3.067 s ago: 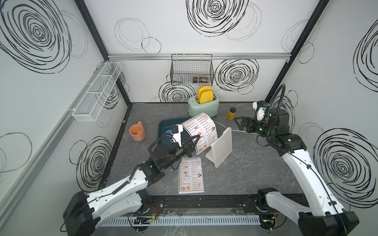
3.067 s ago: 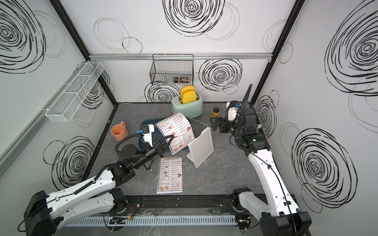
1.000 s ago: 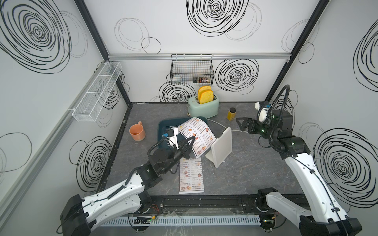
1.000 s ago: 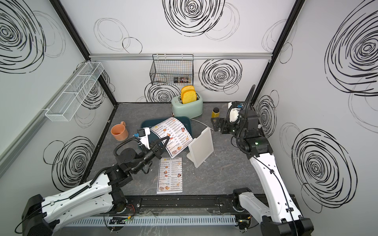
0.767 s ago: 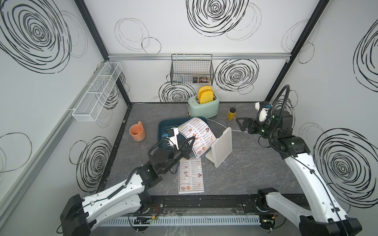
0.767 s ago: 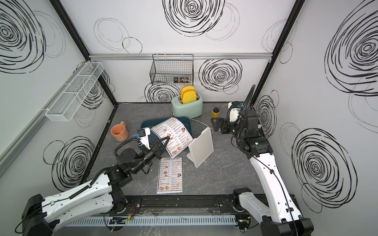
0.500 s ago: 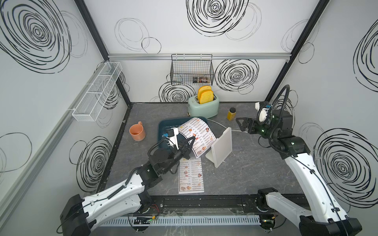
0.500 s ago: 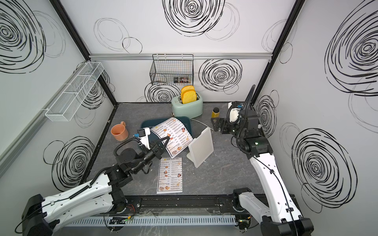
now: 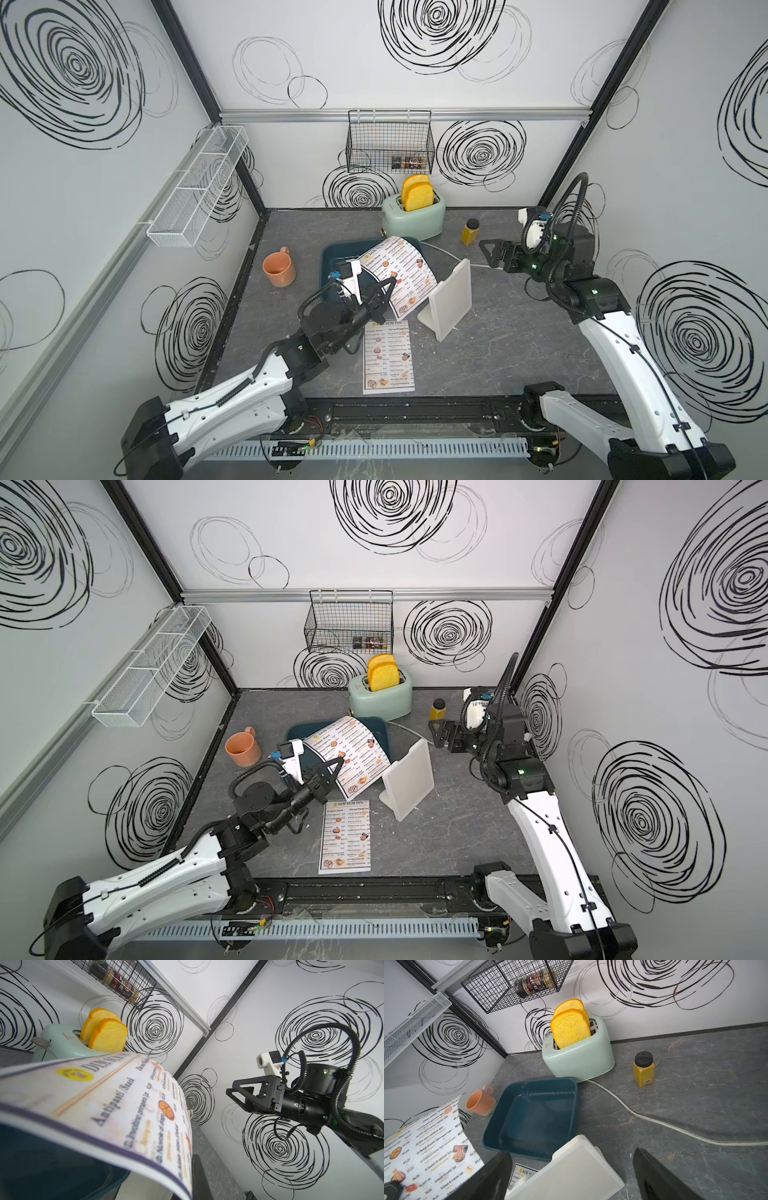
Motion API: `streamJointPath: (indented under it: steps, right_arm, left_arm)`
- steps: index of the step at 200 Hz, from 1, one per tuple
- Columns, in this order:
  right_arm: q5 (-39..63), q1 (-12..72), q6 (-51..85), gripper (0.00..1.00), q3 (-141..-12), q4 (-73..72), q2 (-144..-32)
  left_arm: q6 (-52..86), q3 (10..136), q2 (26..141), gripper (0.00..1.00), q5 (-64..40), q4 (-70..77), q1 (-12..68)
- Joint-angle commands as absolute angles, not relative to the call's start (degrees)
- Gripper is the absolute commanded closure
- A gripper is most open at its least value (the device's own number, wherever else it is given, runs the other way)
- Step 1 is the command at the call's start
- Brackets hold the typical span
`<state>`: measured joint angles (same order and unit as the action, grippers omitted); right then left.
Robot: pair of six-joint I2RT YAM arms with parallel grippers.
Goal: Replace the menus in the menu holders
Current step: Insert the menu into the menu holder.
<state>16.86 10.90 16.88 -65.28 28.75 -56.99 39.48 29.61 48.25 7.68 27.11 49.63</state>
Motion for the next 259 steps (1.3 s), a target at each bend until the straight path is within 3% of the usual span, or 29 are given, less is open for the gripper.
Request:
streamJointPath:
  steps: [1, 259]
  right_arm:
    - [16.3, 11.1, 16.3, 0.04, -64.9, 29.3, -55.9]
    - [16.2, 11.1, 16.2, 0.04, -65.1, 29.9, -55.6]
  left_arm:
    - [40.3, 28.9, 47.7, 1.0, 7.4, 30.1, 49.9]
    - [39.8, 28.0, 47.5, 1.0, 6.7, 32.7, 50.0]
